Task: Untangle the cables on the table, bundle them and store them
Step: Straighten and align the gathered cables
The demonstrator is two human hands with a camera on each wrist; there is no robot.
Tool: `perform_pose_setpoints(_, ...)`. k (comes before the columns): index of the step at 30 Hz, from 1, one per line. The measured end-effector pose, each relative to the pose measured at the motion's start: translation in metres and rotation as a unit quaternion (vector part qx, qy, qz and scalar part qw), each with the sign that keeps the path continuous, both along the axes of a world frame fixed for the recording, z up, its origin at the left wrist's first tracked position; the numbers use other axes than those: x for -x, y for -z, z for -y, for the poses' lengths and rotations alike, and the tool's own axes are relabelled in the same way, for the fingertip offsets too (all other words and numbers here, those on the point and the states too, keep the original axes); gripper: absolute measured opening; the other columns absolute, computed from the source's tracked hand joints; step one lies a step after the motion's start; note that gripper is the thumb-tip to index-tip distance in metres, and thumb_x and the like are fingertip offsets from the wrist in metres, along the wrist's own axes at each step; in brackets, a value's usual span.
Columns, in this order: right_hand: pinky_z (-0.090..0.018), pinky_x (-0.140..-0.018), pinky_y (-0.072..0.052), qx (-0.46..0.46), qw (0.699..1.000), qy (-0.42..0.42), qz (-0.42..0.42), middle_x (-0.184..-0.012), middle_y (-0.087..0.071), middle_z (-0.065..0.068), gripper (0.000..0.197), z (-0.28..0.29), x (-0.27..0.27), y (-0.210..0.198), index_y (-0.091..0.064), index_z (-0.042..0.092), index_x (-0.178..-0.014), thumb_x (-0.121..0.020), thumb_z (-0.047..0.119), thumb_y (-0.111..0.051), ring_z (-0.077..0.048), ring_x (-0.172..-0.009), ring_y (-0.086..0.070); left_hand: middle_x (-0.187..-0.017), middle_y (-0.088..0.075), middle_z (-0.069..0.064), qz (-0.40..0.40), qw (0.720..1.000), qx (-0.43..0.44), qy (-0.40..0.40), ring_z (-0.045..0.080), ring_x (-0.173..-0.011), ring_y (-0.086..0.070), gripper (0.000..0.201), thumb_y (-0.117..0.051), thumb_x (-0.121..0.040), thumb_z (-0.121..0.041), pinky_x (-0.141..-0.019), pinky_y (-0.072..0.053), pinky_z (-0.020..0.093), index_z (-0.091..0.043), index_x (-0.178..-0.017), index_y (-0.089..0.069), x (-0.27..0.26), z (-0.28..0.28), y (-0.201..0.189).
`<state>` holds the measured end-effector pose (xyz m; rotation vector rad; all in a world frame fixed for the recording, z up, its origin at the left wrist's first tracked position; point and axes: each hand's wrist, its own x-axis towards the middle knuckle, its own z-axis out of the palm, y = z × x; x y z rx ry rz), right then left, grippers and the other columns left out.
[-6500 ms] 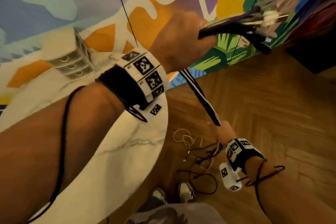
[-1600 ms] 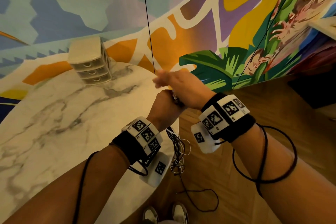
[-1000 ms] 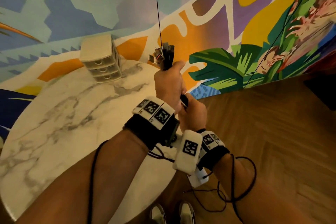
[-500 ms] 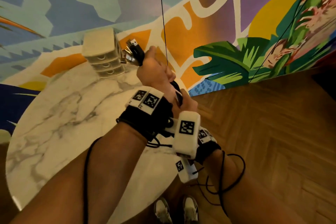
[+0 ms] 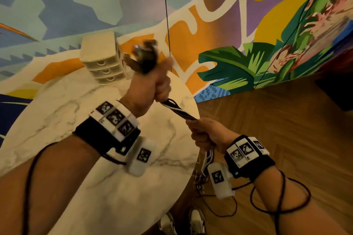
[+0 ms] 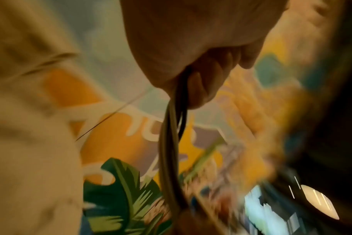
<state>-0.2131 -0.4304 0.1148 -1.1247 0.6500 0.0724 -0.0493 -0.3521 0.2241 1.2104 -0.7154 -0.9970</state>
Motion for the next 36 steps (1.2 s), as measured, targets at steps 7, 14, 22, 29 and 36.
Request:
perform_pose_setpoints(7, -0.028, -0.046, -0.006, 0.057, 0.996, -0.038, -0.048, -0.052, -0.019, 0.001, 0.038, 0.014, -0.006, -0.015, -0.026, 0.021, -0.064, -0.084, 0.027, -0.058, -0.013, -0.044, -0.009, -0.080, -0.067, 0.002, 0.723, 0.459, -0.078, 0.510, 0.023, -0.077, -0.061, 0.015, -0.058, -0.083, -0.032, -0.068, -0.043, 0.030, -0.020, -0.083, -0.065, 0.035, -0.043, 0.002)
perform_pose_setpoints(14, -0.023, -0.041, -0.011, 0.067, 0.996, -0.036, -0.048, -0.049, -0.022, 0.004, 0.045, 0.016, -0.004, -0.033, -0.026, 0.022, -0.058, -0.093, 0.028, -0.052, -0.011, -0.041, -0.014, -0.089, -0.068, 0.001, 0.827, 0.342, -0.214, 0.391, 0.025, -0.084, -0.063, 0.023, -0.048, -0.089, -0.036, -0.074, -0.049, 0.032, -0.021, -0.096, -0.063, -0.036, -0.023, -0.009)
perform_pose_setpoints(22, -0.017, -0.041, -0.009, -0.163, 0.966, -0.037, 0.198, -0.046, -0.013, 0.008, 0.020, 0.002, -0.018, -0.064, -0.040, 0.022, -0.049, -0.061, 0.014, -0.054, -0.011, -0.037, -0.010, -0.062, -0.056, 0.004, 0.462, 0.887, 0.009, 0.004, 0.017, -0.053, -0.054, 0.013, -0.060, -0.069, -0.016, -0.056, -0.047, 0.023, -0.009, -0.079, -0.061, 0.002, -0.022, 0.038)
perform_pose_setpoints(29, -0.016, -0.042, -0.009, -0.115, 0.982, -0.043, 0.143, -0.043, -0.015, 0.006, 0.039, -0.015, -0.044, -0.065, -0.018, 0.024, -0.051, -0.069, 0.008, -0.048, -0.010, -0.035, -0.010, -0.082, -0.069, 0.017, 0.141, 0.986, -0.084, 0.009, 0.023, -0.075, -0.065, 0.021, -0.071, -0.081, -0.027, -0.071, -0.053, 0.034, -0.006, -0.079, -0.070, 0.014, 0.000, 0.026)
perform_pose_setpoints(36, -0.040, -0.056, -0.045, 0.415, 0.902, 0.098, -0.065, -0.060, -0.052, -0.001, 0.022, -0.028, -0.046, -0.037, -0.052, 0.012, -0.077, -0.093, 0.027, -0.055, -0.019, -0.053, -0.048, -0.070, -0.065, 0.004, 0.150, 0.945, -0.129, -0.261, 0.014, -0.061, -0.057, 0.013, -0.071, -0.082, -0.023, -0.065, -0.046, 0.028, -0.015, -0.073, -0.066, 0.006, 0.024, 0.036)
